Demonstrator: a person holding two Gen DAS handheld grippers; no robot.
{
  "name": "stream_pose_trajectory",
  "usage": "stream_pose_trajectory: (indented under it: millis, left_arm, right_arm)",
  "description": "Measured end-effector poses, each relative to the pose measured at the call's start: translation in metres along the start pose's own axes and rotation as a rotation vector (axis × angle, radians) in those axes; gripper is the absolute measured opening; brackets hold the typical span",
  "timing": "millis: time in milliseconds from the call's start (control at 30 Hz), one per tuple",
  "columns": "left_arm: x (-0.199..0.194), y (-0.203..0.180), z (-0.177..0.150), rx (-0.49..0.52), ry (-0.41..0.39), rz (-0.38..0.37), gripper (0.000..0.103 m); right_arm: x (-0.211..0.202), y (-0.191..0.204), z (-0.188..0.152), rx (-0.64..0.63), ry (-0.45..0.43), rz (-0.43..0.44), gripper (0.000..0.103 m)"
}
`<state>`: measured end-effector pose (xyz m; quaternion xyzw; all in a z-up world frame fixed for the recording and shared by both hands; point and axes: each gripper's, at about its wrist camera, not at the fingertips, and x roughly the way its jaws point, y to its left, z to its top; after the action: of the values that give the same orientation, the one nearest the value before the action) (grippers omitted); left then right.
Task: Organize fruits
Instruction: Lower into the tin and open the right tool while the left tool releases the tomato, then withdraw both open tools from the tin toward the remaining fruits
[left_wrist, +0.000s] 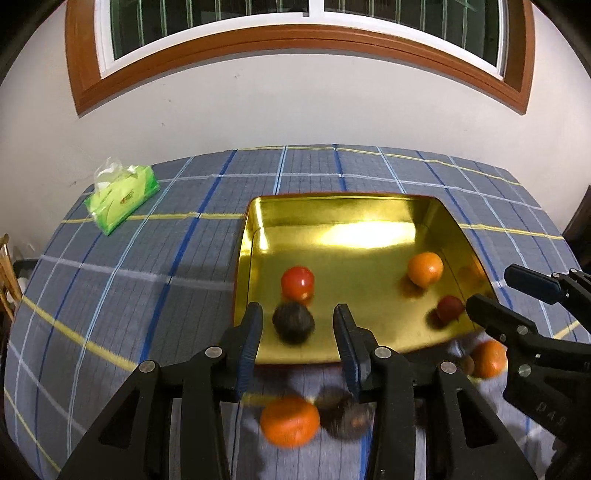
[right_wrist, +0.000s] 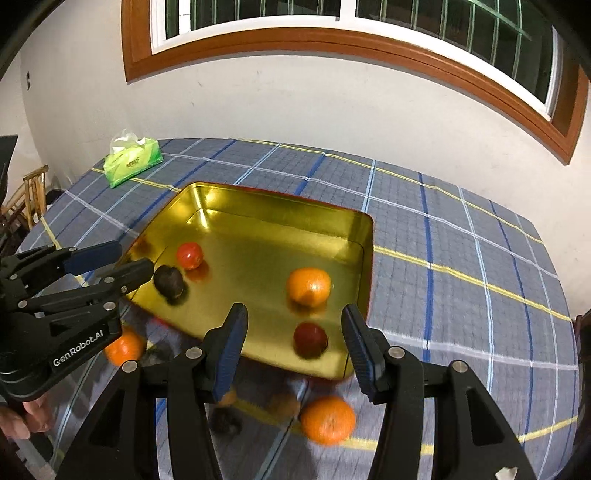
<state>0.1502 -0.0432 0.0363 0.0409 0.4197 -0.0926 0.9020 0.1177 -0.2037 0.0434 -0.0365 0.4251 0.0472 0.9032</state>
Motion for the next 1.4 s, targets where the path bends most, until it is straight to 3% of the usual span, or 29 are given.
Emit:
stream_pose_trajectory:
  millis: [267, 667, 1000, 1400]
  left_arm:
    - [-0.027, 0.005, -0.049, -0.001, 0.004, 0.026, 0.042]
    - [-0.031, 0.028, -0.124, -0.065, 0.080, 0.038, 0.042]
    - [-0.030, 0.027, -0.139, -0.073, 0.097, 0.038, 0.042]
    - [-0.023, 0.024, -0.131, -0.070, 0.087, 0.030, 0.042]
  right_arm:
    - [-0.025, -0.004, -0.044, 0.031, 0.008, -0.001, 0.050]
    - [-0.033, -0.024, -0.116, 0.105, 0.085, -0.013, 0.050]
    - [-0.027, -0.034, -0.131, 0.148, 0.111, -0.019, 0.050]
    - [-0.016, -0.033, -0.122, 0.146, 0.114, -0.017, 0.050]
